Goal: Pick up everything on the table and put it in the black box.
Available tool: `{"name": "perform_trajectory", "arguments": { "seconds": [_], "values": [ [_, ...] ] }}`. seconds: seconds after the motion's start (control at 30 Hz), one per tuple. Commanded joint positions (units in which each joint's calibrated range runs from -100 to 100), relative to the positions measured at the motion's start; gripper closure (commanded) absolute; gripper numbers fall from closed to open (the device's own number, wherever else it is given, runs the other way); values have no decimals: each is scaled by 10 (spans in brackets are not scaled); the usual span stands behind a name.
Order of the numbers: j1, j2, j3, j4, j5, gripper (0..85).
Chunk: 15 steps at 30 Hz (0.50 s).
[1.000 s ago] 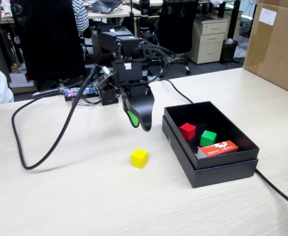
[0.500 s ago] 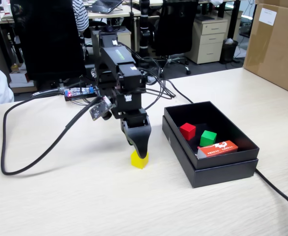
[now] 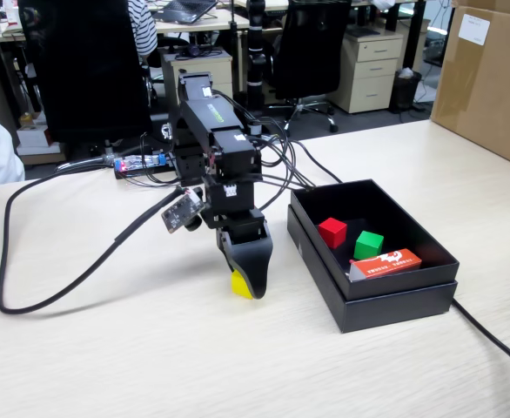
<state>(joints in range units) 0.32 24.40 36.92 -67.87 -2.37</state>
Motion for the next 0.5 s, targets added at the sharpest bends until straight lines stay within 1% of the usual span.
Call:
{"name": "perform_trajectory", "arguments": {
  "seconds": [0.0, 0.1, 0.13, 0.17, 0.33, 0.47],
  "values": [
    [3, -14, 49, 5, -7, 423],
    [5, -8, 49, 5, -7, 436],
    [6, -6, 49, 5, -7, 452],
    [7, -4, 49, 5, -7, 487],
    [7, -1, 48, 5, -6, 568],
    [6, -1, 47, 5, -3, 661]
  ]
}}
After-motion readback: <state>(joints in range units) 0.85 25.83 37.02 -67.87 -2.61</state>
